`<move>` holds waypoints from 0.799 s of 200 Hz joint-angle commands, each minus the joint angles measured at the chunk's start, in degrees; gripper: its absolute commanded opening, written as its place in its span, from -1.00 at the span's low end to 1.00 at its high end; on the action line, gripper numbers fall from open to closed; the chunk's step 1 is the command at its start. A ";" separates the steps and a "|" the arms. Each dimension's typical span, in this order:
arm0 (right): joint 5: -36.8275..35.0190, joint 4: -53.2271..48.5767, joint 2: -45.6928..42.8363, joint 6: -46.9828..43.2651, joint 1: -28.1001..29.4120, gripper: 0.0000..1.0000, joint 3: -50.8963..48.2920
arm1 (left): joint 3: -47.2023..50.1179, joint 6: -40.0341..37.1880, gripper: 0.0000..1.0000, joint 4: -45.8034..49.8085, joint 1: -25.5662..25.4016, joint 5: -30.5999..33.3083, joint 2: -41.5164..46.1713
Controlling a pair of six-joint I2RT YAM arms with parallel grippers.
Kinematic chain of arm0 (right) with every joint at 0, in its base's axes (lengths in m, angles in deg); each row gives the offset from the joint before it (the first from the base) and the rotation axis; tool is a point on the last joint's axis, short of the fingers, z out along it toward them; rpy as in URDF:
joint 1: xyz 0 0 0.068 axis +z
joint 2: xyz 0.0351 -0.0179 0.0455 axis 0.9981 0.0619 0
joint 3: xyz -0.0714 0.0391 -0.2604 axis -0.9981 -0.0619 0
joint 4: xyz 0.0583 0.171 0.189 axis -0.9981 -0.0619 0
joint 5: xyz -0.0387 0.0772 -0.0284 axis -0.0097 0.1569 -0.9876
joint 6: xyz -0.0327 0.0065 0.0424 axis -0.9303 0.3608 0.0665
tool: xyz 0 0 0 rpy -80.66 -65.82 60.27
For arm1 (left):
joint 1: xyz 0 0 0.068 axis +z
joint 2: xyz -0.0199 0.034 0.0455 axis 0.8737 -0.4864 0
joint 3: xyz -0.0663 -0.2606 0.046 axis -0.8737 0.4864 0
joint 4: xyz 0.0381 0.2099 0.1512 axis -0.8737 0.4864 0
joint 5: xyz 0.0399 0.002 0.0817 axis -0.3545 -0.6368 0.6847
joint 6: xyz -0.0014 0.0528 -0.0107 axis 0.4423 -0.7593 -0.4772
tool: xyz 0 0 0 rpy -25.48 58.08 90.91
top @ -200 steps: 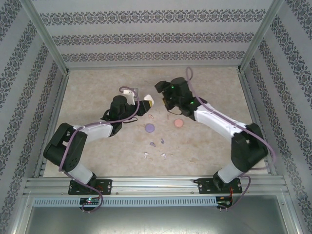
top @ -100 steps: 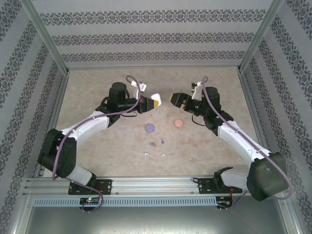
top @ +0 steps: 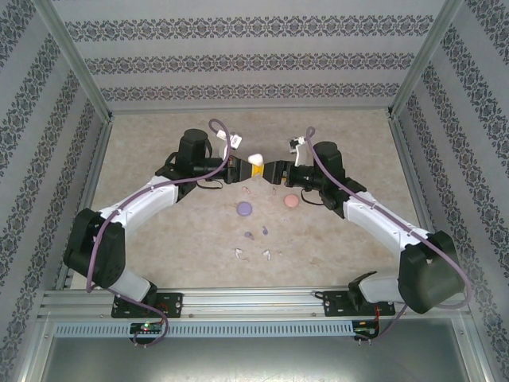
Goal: Insert the wireless bluetooth earbuds into the charging case
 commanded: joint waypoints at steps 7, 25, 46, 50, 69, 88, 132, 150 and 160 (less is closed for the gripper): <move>-1.00 2.12 1.63 -1.19 0.25 0.34 2.14 | -2.14 -1.32 -1.00 0.63 0.39 -3.34 -1.00; -2.75 1.78 2.59 -1.00 -0.20 0.26 1.64 | -2.44 -1.32 -1.00 0.72 0.36 -4.10 -0.98; -4.41 3.22 3.89 0.27 -2.33 0.17 -0.69 | -2.45 -1.41 -1.00 0.91 0.32 -4.74 -0.26; -4.77 3.44 4.10 0.56 -2.83 0.15 -1.26 | -2.48 -1.57 -1.00 1.10 0.33 -4.86 -0.05; -5.09 5.26 4.74 2.23 -5.19 0.11 -3.78 | -2.23 -1.89 -1.00 1.64 0.38 -4.91 1.06; -4.03 6.27 3.80 3.44 -6.40 0.11 -5.12 | -2.10 -2.38 -1.00 2.29 0.38 -4.62 1.62; 0.82 6.10 -2.37 5.22 -6.13 0.14 -6.10 | -1.30 -2.26 -1.00 1.70 0.37 -4.33 1.83; 3.15 8.18 -3.74 6.67 -5.23 0.14 -6.39 | -0.98 -1.44 -1.00 0.18 0.39 -4.42 1.81; 4.12 9.15 -3.82 7.30 -4.57 0.14 -6.15 | -0.75 -0.87 -1.00 -0.78 0.32 -4.54 1.82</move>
